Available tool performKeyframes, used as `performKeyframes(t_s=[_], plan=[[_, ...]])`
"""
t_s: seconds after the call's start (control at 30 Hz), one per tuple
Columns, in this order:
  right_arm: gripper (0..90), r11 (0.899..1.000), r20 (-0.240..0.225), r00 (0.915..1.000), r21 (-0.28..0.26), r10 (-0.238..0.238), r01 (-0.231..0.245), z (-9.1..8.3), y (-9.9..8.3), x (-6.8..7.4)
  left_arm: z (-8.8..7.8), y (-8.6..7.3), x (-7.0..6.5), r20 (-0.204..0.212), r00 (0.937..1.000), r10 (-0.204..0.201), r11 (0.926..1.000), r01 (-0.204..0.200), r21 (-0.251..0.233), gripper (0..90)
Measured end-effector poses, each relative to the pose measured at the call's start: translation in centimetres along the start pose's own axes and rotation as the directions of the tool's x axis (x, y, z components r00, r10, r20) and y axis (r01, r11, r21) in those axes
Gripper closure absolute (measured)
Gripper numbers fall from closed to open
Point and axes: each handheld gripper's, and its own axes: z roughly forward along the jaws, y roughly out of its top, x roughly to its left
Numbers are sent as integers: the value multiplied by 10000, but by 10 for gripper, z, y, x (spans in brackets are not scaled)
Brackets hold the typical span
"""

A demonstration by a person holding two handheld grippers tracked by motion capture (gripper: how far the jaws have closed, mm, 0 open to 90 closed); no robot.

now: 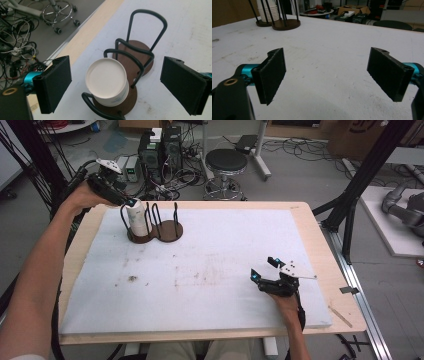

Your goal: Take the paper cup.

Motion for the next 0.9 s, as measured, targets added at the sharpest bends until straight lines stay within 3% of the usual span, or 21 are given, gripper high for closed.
performKeyframes(t_s=[0.23, 0.43, 0.9], plan=[[158, 10000, 38, 10000, 9, -12, 12, 0, 0, 1, 12, -8, 8, 18, 10000, 18, 9971, -19, 761, 112], [157, 10000, 36, 10000, 48, 4, -5, 0, 0, 0, 19, -11, 13, 59, 10000, -29, 9954, 23, 962, 119], [157, 10000, 51, 10000, 68, -10, 9, 1, 0, 0, 39, -10, 11, 126, 9998, 147, 9894, -164, 1445, 137]])
